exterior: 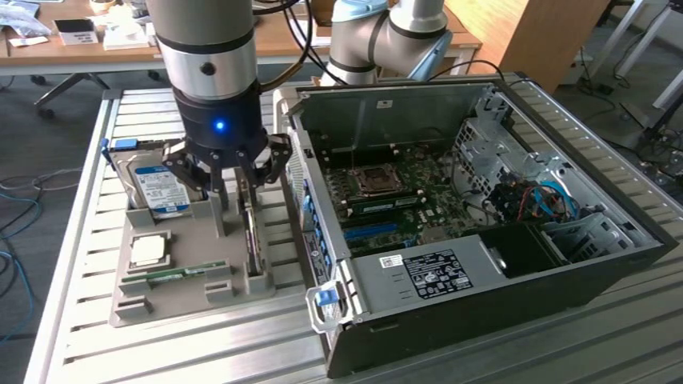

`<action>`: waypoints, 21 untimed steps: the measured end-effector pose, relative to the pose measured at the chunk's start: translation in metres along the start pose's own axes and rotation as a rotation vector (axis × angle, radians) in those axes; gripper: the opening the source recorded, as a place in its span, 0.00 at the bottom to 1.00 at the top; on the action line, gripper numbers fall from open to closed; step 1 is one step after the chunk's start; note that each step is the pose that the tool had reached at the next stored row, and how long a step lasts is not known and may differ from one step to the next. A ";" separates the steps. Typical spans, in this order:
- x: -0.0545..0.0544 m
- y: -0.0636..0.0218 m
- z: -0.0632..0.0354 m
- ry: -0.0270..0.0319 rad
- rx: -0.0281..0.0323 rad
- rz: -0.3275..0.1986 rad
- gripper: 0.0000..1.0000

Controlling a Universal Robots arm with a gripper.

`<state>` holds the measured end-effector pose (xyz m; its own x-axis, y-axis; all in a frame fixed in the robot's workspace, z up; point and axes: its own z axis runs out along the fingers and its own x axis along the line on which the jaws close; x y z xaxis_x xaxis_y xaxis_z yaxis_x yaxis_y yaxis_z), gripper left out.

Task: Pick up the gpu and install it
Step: 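Pick up the gpu and move the gpu toward the slot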

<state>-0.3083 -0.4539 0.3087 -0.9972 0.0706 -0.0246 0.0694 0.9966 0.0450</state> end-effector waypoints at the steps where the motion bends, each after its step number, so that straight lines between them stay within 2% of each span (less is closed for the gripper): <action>1: 0.000 0.0000 0.0005 -0.0001 -0.0001 0.000 0.42; 10: 0.000 -0.0004 0.0087 0.0000 0.0000 0.000 0.42; 21: -0.002 -0.0003 0.0094 0.0000 -0.0002 0.000 0.42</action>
<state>-0.3062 -0.4539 0.2993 -0.9972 0.0705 -0.0246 0.0694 0.9966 0.0452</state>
